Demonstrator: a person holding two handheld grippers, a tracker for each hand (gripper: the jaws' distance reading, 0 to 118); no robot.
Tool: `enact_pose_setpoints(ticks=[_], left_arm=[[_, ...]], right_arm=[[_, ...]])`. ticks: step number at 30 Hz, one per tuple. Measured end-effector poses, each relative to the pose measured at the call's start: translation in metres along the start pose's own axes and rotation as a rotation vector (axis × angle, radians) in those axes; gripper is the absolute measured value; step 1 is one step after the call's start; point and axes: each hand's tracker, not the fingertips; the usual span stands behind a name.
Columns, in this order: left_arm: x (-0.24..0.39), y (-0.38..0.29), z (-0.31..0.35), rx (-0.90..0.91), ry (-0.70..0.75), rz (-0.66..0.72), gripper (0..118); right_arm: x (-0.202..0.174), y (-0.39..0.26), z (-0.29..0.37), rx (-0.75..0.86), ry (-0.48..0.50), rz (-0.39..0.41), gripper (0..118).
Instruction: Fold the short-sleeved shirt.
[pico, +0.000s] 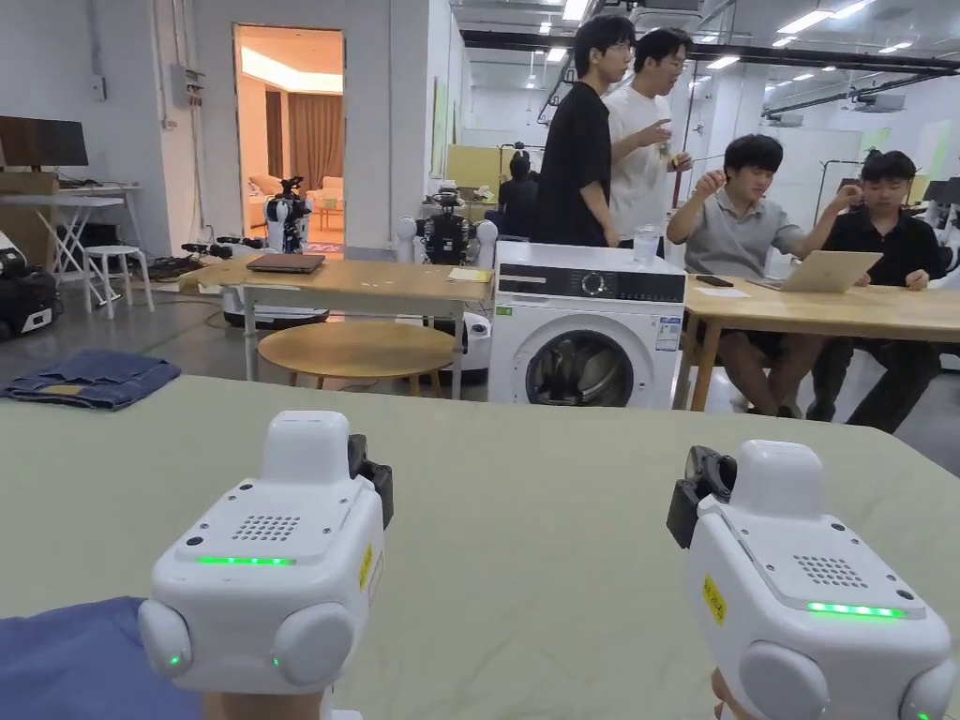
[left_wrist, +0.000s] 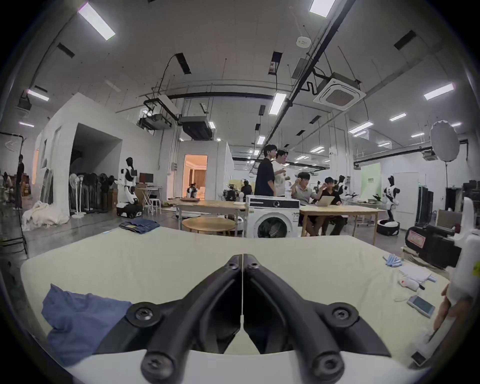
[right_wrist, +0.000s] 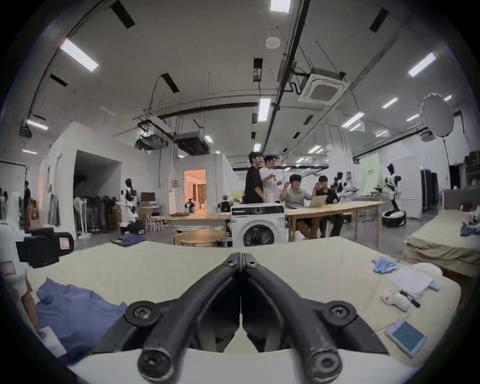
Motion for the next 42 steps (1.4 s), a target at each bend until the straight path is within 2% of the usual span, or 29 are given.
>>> enact_pose_setpoints(ticks=[4, 8, 12, 13, 14, 15, 16, 17, 19, 22, 24, 25, 26, 27, 29, 30, 31, 34, 36, 39, 42], left_arm=[[-0.035, -0.003, 0.008, -0.032, 0.091, -0.010, 0], [-0.079, -0.009, 0.022, -0.065, 0.202, -0.015, 0], [-0.103, -0.021, 0.022, -0.160, 0.233, -0.062, 0], [-0.104, -0.026, 0.017, -0.202, 0.249, -0.070, 5], [-0.106, -0.032, 0.011, -0.245, 0.249, -0.063, 29], [-0.107, -0.039, 0.001, -0.330, 0.238, -0.040, 69], [-0.110, -0.047, -0.011, -0.430, 0.215, -0.007, 116], [-0.112, -0.062, -0.021, -0.569, 0.176, 0.034, 117], [-0.112, -0.085, -0.033, -0.671, 0.111, 0.085, 117], [-0.106, -0.131, -0.052, -0.875, 0.097, 0.044, 115], [-0.100, -0.157, -0.053, -0.949, 0.133, -0.025, 102], [-0.102, -0.166, -0.054, -0.975, 0.167, -0.044, 89], [-0.106, -0.171, -0.054, -0.981, 0.203, -0.038, 89], [-0.108, -0.169, -0.047, -0.918, 0.156, 0.044, 80], [-0.116, -0.151, -0.042, -0.845, 0.203, 0.122, 8], [-0.122, -0.144, -0.042, -0.796, 0.228, 0.140, 0], [-0.129, -0.133, -0.039, -0.741, 0.291, 0.133, 0], [-0.146, -0.100, -0.033, -0.582, 0.300, 0.245, 0], [-0.146, -0.072, -0.034, -0.481, 0.309, 0.249, 0], [-0.129, -0.026, -0.052, -0.360, 0.262, 0.190, 0], [-0.088, 0.011, -0.076, -0.303, 0.125, 0.133, 0]], right_arm=[[-0.022, -0.007, -0.016, -0.038, 0.057, -0.037, 0], [-0.062, -0.015, -0.032, -0.076, 0.170, -0.056, 0], [-0.098, -0.028, -0.037, -0.098, 0.250, -0.067, 0], [-0.106, -0.032, -0.036, -0.107, 0.271, -0.066, 0], [-0.105, -0.033, -0.039, -0.113, 0.286, -0.066, 0], [-0.109, -0.036, -0.038, -0.117, 0.297, -0.060, 0], [-0.111, -0.039, -0.037, -0.120, 0.304, -0.051, 0], [-0.113, -0.042, -0.036, -0.122, 0.307, -0.038, 0], [-0.108, -0.044, -0.039, -0.129, 0.310, -0.021, 0], [-0.098, -0.047, -0.044, -0.152, 0.299, -0.018, 0], [-0.091, -0.049, -0.046, -0.169, 0.287, -0.027, 0], [-0.088, -0.050, -0.045, -0.171, 0.277, -0.030, 0], [-0.084, -0.050, -0.046, -0.171, 0.264, -0.030, 0], [-0.081, -0.051, -0.046, -0.168, 0.250, -0.031, 0], [-0.074, -0.051, -0.045, -0.167, 0.246, -0.044, 0], [-0.071, -0.050, -0.046, -0.169, 0.242, -0.055, 0], [-0.069, -0.048, -0.046, -0.171, 0.235, -0.066, 0], [-0.058, -0.042, -0.042, -0.160, 0.226, -0.097, 0], [-0.047, -0.035, -0.038, -0.140, 0.213, -0.112, 0], [-0.026, -0.021, -0.032, -0.109, 0.181, -0.142, 0], [-0.001, -0.006, -0.023, -0.057, 0.123, -0.161, 0]])
